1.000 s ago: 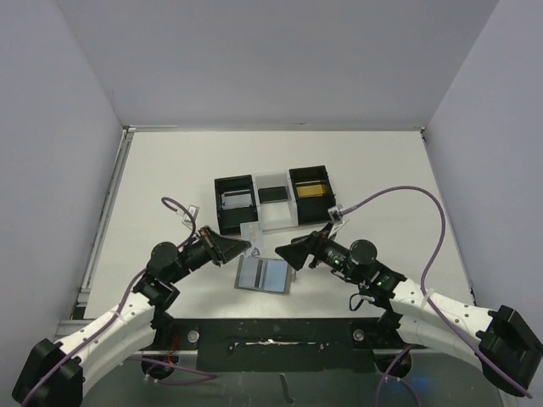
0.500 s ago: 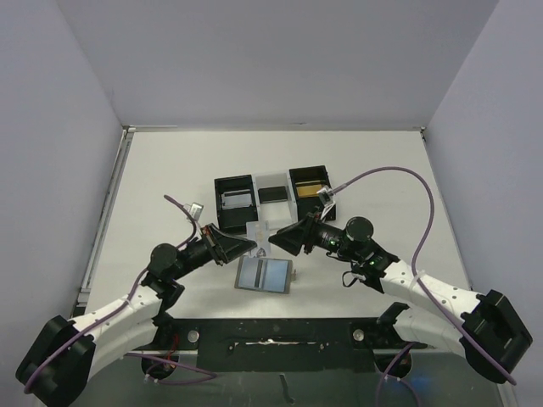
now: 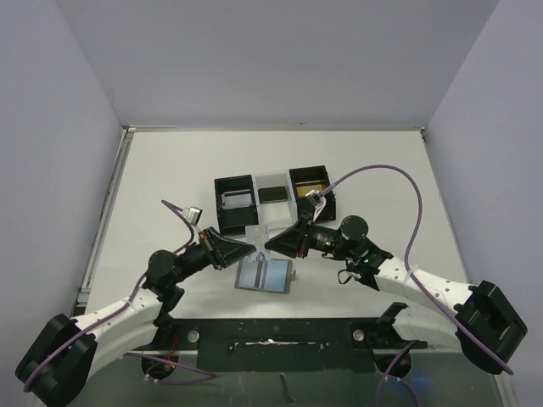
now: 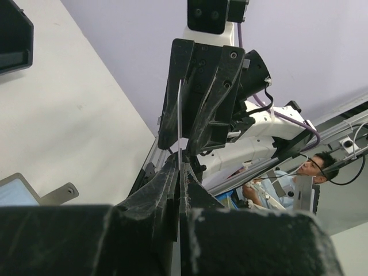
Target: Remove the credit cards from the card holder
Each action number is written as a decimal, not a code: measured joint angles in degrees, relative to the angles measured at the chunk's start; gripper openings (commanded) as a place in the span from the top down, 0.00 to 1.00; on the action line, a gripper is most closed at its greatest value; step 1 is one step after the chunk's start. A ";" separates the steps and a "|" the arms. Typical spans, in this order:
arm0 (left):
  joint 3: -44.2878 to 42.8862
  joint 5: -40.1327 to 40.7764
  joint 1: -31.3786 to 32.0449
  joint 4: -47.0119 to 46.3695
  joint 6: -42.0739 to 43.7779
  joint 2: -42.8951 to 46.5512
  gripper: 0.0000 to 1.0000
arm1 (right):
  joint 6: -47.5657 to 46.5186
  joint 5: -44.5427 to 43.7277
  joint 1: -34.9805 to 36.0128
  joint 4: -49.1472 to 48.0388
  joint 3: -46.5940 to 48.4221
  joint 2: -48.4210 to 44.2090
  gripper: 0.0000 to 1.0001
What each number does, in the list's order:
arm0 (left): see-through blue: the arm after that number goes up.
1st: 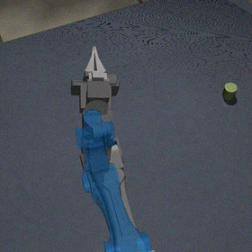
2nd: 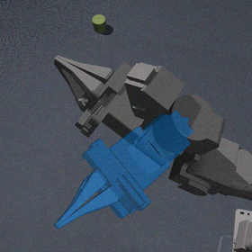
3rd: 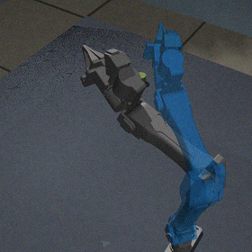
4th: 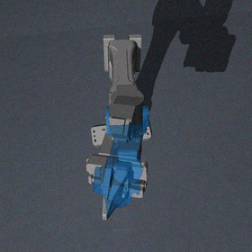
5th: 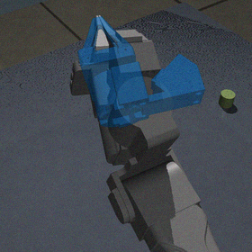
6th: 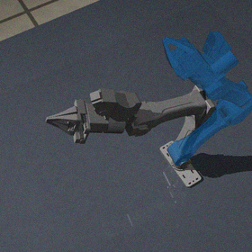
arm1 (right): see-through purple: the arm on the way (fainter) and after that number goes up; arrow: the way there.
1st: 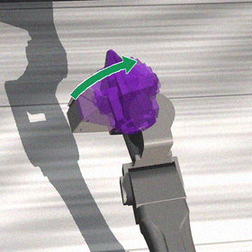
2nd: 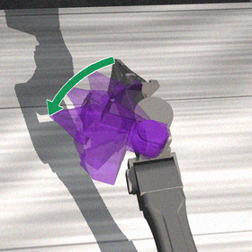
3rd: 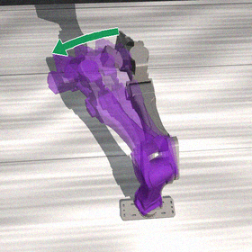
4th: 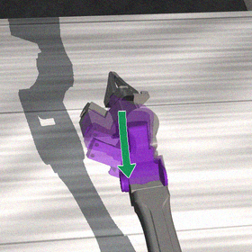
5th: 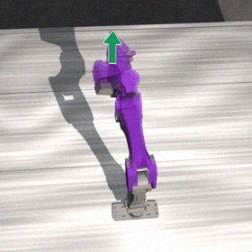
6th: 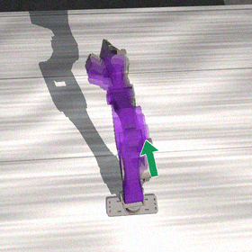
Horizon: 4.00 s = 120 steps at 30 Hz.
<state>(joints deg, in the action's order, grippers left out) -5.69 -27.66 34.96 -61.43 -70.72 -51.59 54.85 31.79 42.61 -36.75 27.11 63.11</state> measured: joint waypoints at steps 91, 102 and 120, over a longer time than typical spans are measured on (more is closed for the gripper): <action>-32.61 16.92 -41.62 85.68 46.29 5.99 0.28 | -73.70 -32.61 10.19 42.51 51.36 43.39 1.00; -31.63 12.66 -41.83 82.75 47.74 6.84 0.28 | -83.87 -34.23 7.28 42.91 59.28 52.68 1.00; -31.52 7.19 -43.32 80.76 48.06 7.10 0.28 | -95.65 -39.32 6.16 41.86 68.35 65.46 0.82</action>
<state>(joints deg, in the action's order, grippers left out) -37.21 -20.47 -8.36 19.33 -22.65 -44.49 -40.80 -7.53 48.77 5.10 95.46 128.57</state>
